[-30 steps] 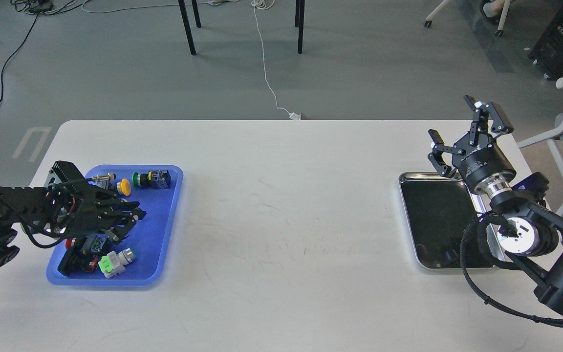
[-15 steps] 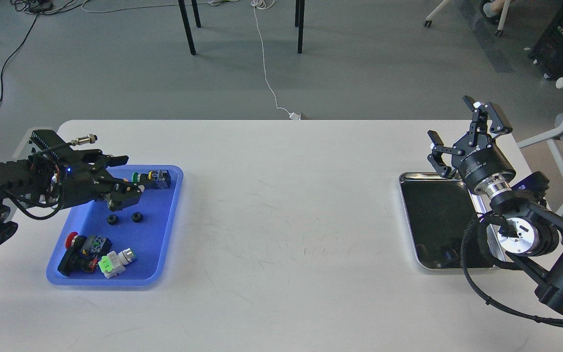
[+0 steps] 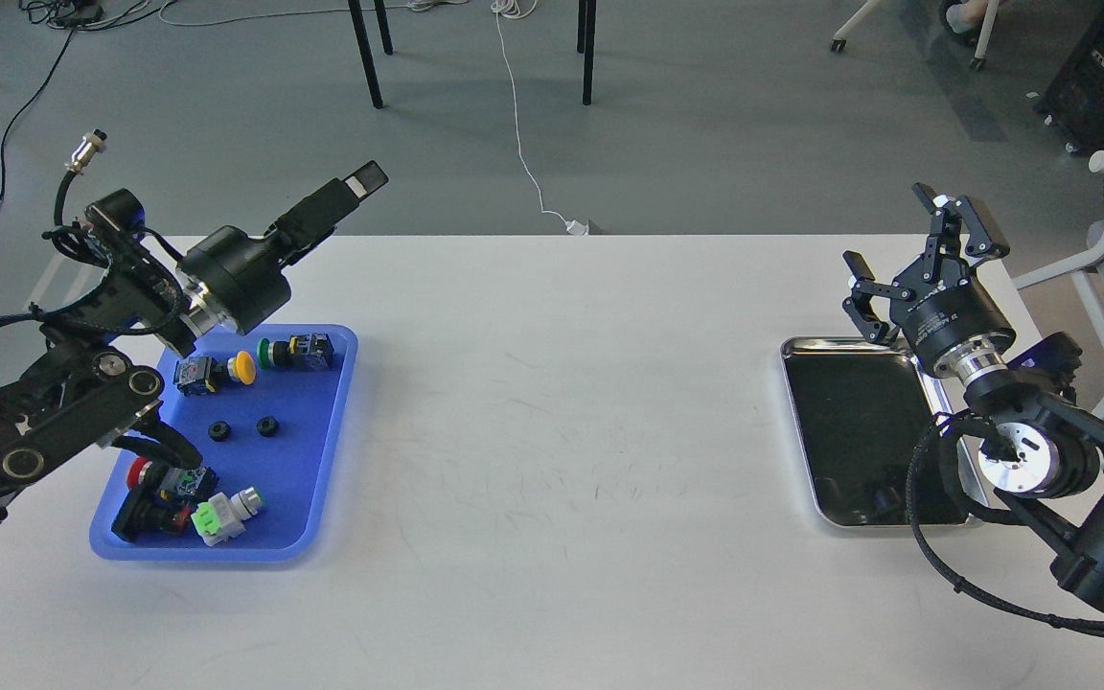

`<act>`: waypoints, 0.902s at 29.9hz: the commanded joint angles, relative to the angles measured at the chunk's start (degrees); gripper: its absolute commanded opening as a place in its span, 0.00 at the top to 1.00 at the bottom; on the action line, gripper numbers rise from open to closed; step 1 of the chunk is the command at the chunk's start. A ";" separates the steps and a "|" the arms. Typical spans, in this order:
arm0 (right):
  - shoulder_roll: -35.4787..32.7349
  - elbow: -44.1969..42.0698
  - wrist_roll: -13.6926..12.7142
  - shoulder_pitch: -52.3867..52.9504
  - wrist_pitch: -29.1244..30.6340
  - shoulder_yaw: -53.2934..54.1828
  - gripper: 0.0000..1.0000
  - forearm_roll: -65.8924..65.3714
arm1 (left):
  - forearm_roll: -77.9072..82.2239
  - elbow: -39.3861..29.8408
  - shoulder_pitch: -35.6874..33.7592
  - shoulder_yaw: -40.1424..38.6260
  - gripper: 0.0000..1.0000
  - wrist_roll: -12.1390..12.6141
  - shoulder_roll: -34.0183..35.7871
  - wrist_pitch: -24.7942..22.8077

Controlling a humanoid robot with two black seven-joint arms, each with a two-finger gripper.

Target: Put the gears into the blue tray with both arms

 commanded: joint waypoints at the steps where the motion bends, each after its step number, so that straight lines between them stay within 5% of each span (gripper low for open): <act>1: 0.01 -0.01 0.00 0.08 0.09 -0.03 0.01 0.01 | -5.55 0.00 3.53 -6.45 0.02 -0.02 -3.84 -0.15; 17: 0.36 0.34 0.00 -0.35 0.88 -0.11 0.01 -0.26 | -14.61 0.80 12.86 -21.76 0.02 -0.02 -14.48 -6.48; 27: 0.27 0.34 0.00 -0.53 0.88 -0.11 0.01 -0.26 | -14.70 0.88 14.27 -22.64 0.02 -0.02 -15.54 -6.92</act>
